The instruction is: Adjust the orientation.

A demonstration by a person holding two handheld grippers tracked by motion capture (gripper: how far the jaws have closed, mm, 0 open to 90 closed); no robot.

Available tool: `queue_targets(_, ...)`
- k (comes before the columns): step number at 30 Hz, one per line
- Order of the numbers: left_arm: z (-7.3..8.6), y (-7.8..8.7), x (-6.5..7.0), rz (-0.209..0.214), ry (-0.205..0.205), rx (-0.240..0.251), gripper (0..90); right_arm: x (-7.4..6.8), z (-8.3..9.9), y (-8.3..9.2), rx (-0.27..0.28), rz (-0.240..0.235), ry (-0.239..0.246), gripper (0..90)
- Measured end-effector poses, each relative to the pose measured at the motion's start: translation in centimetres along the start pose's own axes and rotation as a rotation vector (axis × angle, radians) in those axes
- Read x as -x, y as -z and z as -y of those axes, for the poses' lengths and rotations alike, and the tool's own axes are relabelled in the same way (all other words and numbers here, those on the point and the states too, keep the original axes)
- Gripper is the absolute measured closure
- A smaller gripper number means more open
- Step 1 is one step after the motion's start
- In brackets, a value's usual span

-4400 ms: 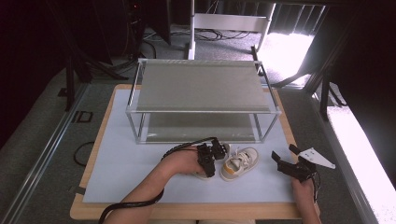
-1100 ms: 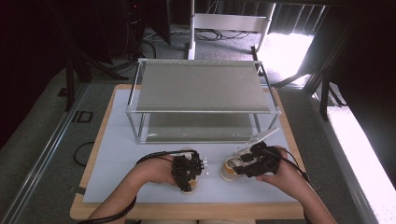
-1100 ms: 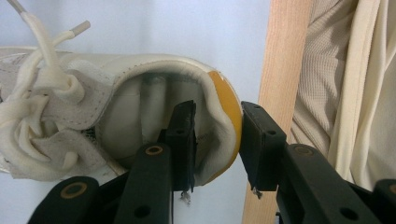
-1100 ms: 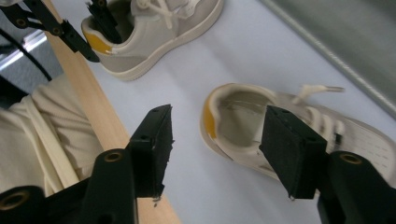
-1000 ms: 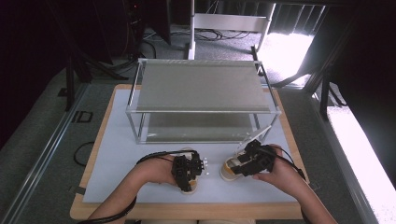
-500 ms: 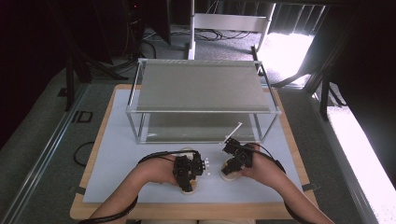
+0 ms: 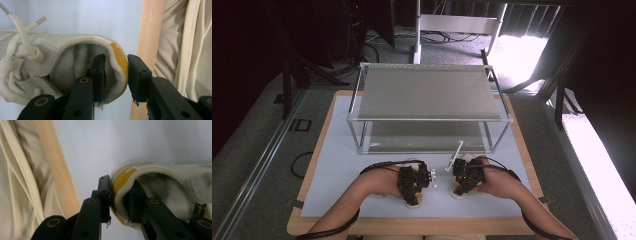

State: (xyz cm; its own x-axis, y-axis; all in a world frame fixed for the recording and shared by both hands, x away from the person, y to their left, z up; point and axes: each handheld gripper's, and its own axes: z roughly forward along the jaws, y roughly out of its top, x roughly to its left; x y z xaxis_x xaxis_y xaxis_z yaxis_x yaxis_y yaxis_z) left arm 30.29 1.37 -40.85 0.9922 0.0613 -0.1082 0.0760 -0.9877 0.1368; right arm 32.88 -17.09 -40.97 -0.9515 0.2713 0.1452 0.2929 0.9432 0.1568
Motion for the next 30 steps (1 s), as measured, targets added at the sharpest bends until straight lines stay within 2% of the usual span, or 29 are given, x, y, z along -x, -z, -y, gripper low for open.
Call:
queue_targets(4,0.0,0.1,0.0,0.000,0.001,0.001,67.9,-0.7,0.3,-0.1,-0.061,0.000,0.170,75.5)
queue_targets(8,0.1,0.1,0.0,0.002,0.002,0.013,68.4,-1.3,0.5,0.0,-0.126,0.018,0.267,75.6)
queue_targets(13,0.2,0.1,0.0,0.011,0.008,0.020,69.3,-1.3,1.0,0.7,-0.142,0.015,0.280,75.3)
queue_targets(18,0.1,-0.1,-0.1,0.017,0.011,0.020,69.3,-1.0,1.4,0.0,-0.140,-0.010,0.275,74.7)
queue_targets(21,0.0,-0.2,-0.1,0.015,0.010,0.015,69.2,-0.9,1.5,0.1,-0.122,-0.001,0.263,73.0)
queue_targets(22,-0.1,-0.4,0.0,0.020,0.022,0.015,69.3,-1.0,1.5,0.1,-0.121,0.023,0.248,68.5)
queue_targets(25,-0.1,-0.4,0.0,0.019,0.023,0.018,69.2,-1.5,1.3,0.2,-0.130,0.068,0.242,59.2)
queue_targets(27,-0.1,-0.4,0.0,0.018,0.019,0.018,69.2,-1.5,1.3,0.3,-0.126,0.071,0.238,58.9)
queue_targets(28,-0.1,-0.5,0.0,0.021,0.021,0.020,69.3,-1.6,1.3,0.2,-0.106,0.065,0.229,57.8)
queue_targets(30,-0.1,-0.5,-0.1,0.033,0.016,0.020,71.8,-1.6,1.5,-0.2,-0.121,0.053,0.233,59.7)
